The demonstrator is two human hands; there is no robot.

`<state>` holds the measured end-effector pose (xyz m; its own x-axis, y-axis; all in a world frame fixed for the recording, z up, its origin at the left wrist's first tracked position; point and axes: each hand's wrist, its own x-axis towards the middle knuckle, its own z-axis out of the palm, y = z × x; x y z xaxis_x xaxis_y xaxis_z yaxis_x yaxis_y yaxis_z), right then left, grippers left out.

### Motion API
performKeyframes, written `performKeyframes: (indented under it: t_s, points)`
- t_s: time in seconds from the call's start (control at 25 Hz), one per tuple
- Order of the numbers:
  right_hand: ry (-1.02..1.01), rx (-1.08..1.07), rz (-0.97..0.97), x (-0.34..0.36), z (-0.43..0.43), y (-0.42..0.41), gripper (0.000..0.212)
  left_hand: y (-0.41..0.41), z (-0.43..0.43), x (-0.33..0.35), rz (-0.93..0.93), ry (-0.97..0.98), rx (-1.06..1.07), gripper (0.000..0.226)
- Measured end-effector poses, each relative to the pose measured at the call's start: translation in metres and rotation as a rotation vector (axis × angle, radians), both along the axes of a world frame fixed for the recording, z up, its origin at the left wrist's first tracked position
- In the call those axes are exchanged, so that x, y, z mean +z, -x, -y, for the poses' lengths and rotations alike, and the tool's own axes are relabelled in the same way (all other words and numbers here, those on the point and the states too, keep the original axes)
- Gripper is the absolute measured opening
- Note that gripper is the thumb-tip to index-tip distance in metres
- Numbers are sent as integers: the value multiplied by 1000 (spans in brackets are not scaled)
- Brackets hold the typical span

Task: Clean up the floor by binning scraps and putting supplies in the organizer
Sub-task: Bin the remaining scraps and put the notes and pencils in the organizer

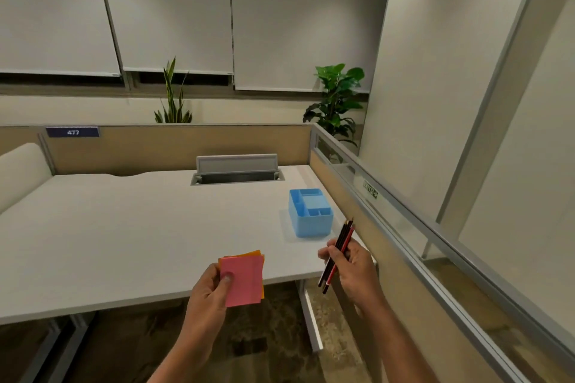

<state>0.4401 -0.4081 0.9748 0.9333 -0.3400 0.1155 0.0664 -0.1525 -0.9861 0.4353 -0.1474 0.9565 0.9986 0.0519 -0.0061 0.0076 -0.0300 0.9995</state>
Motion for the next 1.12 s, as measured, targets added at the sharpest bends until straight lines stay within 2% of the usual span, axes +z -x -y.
performKeyframes:
  t_s: [0.28, 0.48, 0.76, 1.12]
  points:
    - [-54, -84, 115, -22, 102, -196, 14, -154, 83, -23, -8, 10, 127, 22]
    - [-46, -64, 135, -36, 136, -290, 14, -231, 123, -28, -18, -10, 148, 23]
    - [-17, 30, 43, -93, 151, -365, 17, -282, 147, -53, -70, -31, 194, 20]
    - [-13, 66, -55, -138, 151, -388, 12, -304, 153, -72, -110, -54, 216, 22]
